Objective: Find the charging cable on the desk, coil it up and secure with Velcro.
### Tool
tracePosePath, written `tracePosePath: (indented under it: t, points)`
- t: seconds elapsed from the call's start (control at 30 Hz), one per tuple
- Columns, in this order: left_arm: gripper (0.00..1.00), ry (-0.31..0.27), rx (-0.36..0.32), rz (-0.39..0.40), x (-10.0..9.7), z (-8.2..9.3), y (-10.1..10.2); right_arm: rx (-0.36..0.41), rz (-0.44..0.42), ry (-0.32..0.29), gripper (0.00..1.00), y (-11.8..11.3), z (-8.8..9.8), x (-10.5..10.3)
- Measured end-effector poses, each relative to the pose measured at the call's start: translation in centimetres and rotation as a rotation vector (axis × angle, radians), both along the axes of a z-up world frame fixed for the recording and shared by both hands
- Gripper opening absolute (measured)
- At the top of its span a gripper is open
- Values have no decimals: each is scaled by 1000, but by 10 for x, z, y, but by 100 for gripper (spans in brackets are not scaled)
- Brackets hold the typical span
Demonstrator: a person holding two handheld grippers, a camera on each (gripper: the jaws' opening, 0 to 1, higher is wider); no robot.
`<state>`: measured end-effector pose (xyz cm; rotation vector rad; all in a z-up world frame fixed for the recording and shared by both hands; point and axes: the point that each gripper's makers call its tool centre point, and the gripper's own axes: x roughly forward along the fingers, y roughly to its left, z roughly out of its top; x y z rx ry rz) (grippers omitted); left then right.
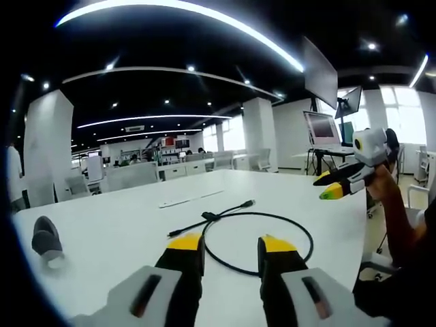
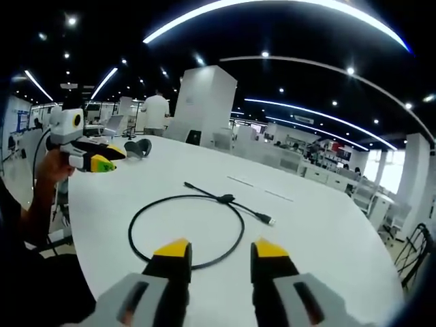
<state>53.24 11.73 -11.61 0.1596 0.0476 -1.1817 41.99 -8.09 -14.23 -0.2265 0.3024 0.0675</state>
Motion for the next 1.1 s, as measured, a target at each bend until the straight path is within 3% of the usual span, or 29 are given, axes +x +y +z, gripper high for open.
tracePosePath:
  t: [0.3,1.1]
  points:
    - [31,-1,2,-2,0,-1,-1,31,5,0,31,2,1,-2]
    - [32,-9,12,-11,-2,-3,-4,16,-16,30,30,-4,-6,0]
